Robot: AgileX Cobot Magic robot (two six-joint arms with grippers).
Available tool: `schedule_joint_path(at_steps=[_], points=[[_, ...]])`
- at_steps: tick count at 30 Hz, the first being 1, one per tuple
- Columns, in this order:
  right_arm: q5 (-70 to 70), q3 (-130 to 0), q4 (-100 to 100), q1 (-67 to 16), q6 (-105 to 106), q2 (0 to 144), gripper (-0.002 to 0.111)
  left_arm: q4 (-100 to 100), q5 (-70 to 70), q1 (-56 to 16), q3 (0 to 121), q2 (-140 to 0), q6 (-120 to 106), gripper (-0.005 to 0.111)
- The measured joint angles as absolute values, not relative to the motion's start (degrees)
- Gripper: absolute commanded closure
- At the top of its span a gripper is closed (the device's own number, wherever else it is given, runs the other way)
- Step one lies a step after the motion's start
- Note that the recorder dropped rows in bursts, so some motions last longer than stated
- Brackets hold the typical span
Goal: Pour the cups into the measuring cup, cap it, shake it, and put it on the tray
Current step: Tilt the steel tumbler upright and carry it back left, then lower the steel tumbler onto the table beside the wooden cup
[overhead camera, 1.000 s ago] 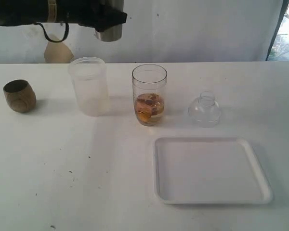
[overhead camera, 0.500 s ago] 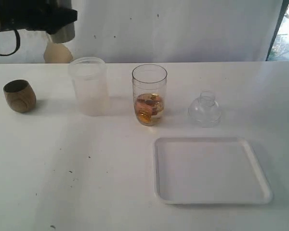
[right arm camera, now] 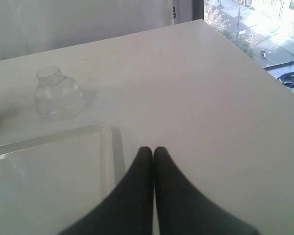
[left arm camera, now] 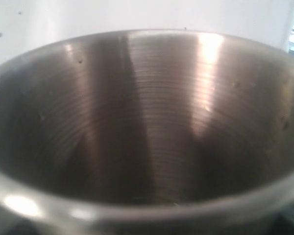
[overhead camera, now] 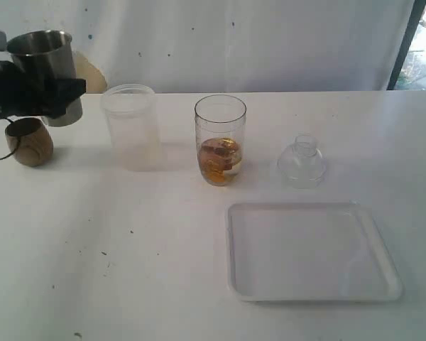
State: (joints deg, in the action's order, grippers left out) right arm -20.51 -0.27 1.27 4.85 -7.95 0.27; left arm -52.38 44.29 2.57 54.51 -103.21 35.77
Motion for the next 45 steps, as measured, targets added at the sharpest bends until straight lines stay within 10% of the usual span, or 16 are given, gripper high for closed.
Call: schedule_joint_path(at_steps=[45], points=[[-20.51, -0.27, 1.27, 4.85, -7.95, 0.27, 0.108, -33.46, 68.96, 2.70, 49.19, -129.38, 7.56, 0.107]])
